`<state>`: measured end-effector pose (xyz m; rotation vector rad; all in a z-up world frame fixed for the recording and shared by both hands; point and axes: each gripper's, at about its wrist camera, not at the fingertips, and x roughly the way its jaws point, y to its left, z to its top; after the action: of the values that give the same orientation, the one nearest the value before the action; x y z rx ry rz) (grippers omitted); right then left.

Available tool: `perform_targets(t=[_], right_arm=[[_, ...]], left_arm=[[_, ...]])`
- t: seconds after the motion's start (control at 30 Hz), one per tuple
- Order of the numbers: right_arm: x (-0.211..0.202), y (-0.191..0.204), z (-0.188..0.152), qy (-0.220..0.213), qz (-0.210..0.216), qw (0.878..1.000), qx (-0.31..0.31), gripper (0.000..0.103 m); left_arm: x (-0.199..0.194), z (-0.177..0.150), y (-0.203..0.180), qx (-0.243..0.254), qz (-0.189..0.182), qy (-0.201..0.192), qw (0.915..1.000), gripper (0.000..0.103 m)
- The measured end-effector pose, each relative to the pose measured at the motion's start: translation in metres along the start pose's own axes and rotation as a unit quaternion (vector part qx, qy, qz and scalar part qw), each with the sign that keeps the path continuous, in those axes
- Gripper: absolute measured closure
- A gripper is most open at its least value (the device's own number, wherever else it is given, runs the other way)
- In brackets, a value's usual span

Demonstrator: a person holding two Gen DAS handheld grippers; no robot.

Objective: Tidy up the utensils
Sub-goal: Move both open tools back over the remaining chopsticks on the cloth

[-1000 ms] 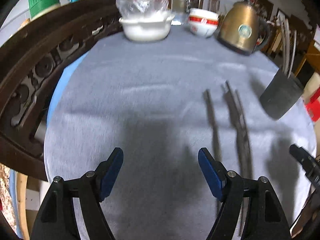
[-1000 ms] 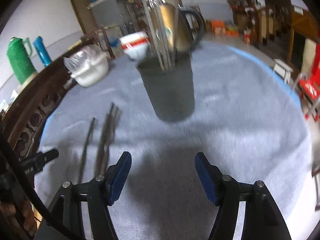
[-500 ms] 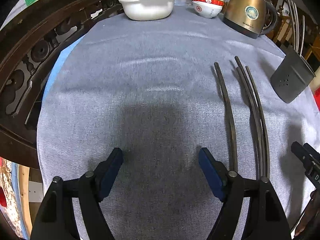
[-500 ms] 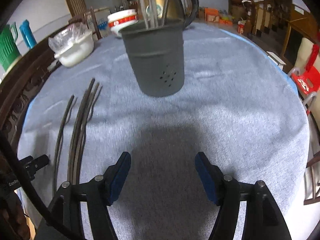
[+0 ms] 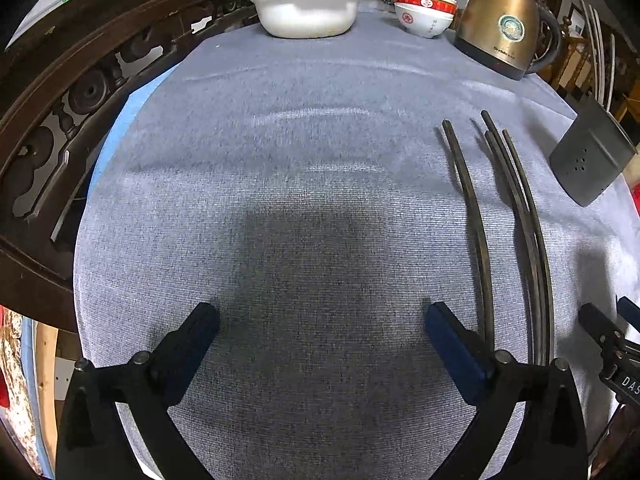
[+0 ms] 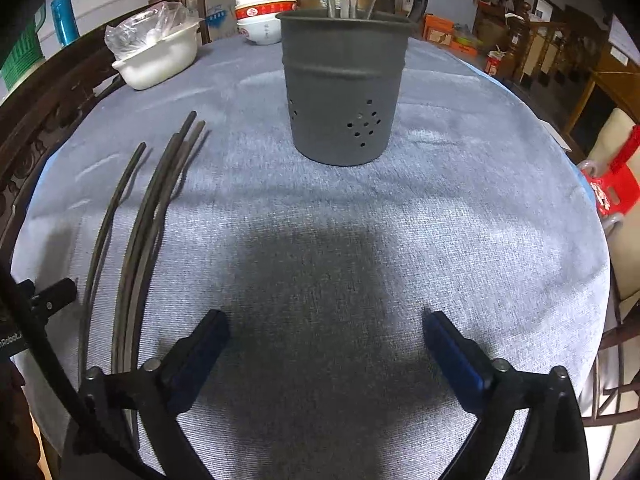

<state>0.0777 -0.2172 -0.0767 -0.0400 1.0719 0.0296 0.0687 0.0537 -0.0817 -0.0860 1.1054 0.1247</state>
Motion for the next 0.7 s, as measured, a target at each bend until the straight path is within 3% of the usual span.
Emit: perform_targets(t=[0.23, 0.4, 0.47, 0.7], right_arm=[[-0.004, 0.001, 0.000, 0.008, -0.003, 1.000, 0.005, 0.000], [-0.006, 0.000, 0.004, 0.014, 0.001, 1.000, 0.015, 0.000], [-0.004, 0.001, 0.005, 0.017, 0.001, 1.000, 0.015, 0.000], [-0.004, 0.004, 0.006, 0.020, 0.001, 1.000, 0.001, 0.000]], left_arm=[[-0.004, 0.009, 0.008, -0.017, -0.019, -0.004, 0.9997, 0.000], [0.004, 0.012, 0.016, -0.030, -0.012, 0.014, 0.9994, 0.000], [0.004, 0.010, 0.013, -0.013, 0.007, 0.008, 0.9999, 0.000], [0.000, 0.005, 0.010, -0.014, 0.008, -0.004, 0.9999, 0.000]])
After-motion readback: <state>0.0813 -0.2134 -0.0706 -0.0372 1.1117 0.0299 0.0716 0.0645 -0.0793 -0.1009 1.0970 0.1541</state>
